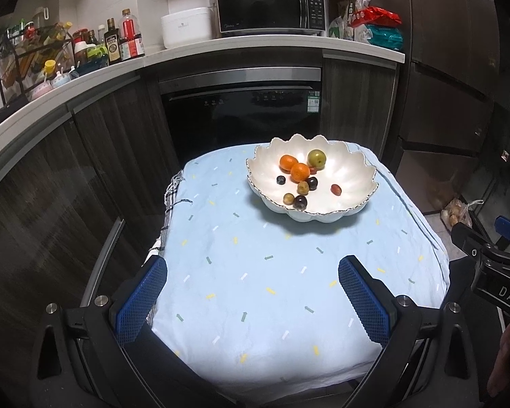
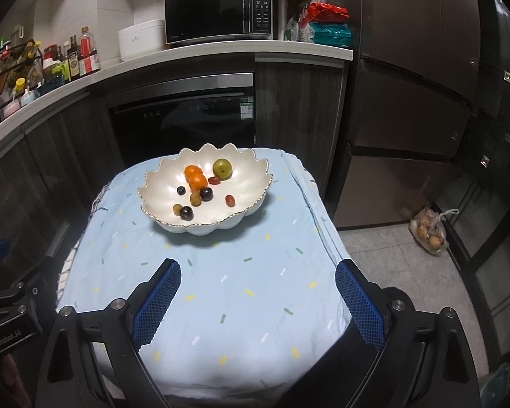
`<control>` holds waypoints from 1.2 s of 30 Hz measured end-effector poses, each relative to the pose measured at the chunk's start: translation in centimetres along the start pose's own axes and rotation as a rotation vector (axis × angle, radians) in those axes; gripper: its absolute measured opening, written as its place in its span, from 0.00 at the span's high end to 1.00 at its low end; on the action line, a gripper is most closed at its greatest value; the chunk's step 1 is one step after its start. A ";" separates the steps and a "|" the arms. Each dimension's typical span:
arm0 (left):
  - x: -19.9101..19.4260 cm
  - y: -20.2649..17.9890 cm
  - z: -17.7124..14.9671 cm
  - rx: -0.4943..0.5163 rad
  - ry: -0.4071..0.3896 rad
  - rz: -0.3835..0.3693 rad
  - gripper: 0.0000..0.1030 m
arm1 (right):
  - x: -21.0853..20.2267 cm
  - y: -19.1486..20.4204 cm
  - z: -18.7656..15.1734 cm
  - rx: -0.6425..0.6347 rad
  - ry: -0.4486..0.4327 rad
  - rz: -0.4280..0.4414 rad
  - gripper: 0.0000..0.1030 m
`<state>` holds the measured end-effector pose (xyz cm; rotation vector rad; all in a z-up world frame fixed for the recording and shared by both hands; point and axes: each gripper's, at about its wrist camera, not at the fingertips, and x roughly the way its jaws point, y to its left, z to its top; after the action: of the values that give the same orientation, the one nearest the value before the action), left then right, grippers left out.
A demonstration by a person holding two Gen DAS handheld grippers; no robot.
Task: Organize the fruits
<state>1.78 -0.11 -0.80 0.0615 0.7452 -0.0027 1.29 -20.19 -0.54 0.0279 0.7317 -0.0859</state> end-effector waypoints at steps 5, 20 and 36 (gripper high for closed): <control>0.1 0.0 0.0 -0.002 0.003 -0.002 0.00 | 0.1 0.0 0.0 0.001 0.006 0.004 0.09; 0.4 -0.1 -0.1 0.001 0.015 -0.004 0.00 | 0.2 0.1 0.0 -0.002 -0.001 0.005 0.09; 0.3 -0.1 -0.2 -0.003 0.016 -0.021 0.00 | 0.0 0.1 0.1 -0.005 -0.003 0.007 0.09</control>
<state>1.85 -0.19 -1.16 0.0515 0.7614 -0.0209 1.34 -20.13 -0.52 0.0259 0.7285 -0.0770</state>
